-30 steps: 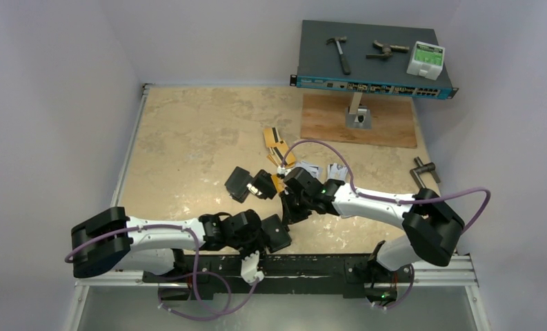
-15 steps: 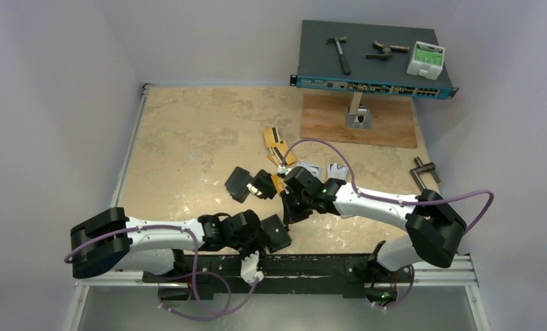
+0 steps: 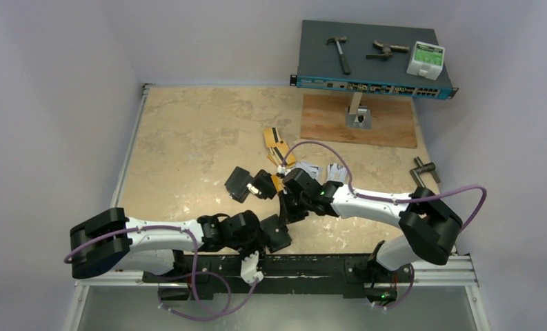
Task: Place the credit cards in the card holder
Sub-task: Close the card holder at the corner of the board.
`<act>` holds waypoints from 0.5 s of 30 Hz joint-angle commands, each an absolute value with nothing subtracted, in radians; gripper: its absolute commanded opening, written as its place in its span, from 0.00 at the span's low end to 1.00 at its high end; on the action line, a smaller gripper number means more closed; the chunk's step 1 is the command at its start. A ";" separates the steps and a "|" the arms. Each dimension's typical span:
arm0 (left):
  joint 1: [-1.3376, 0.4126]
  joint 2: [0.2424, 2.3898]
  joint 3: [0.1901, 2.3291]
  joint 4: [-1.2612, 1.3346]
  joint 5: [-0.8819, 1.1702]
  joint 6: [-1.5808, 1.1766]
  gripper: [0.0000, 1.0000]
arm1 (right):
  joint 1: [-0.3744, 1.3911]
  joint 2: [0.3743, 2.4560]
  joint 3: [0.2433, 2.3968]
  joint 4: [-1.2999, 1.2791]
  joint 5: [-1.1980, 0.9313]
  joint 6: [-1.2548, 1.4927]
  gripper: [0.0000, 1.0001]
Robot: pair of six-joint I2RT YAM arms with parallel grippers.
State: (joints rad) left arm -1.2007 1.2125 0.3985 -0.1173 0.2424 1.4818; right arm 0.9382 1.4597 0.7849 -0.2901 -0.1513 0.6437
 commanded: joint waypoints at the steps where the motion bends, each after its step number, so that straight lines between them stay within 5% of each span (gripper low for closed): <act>1: -1.207 1.212 0.381 -0.128 0.263 1.469 0.00 | 0.964 1.488 0.784 -0.210 -0.172 0.687 0.00; 15: -1.207 1.201 0.377 -0.138 0.262 1.476 0.00 | 1.025 1.513 0.856 -0.331 -0.002 0.653 0.00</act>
State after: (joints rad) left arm -1.2007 1.2079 0.3943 -0.1127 0.2424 1.4830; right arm 1.0058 1.5120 0.7998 -0.2653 -0.0906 0.6792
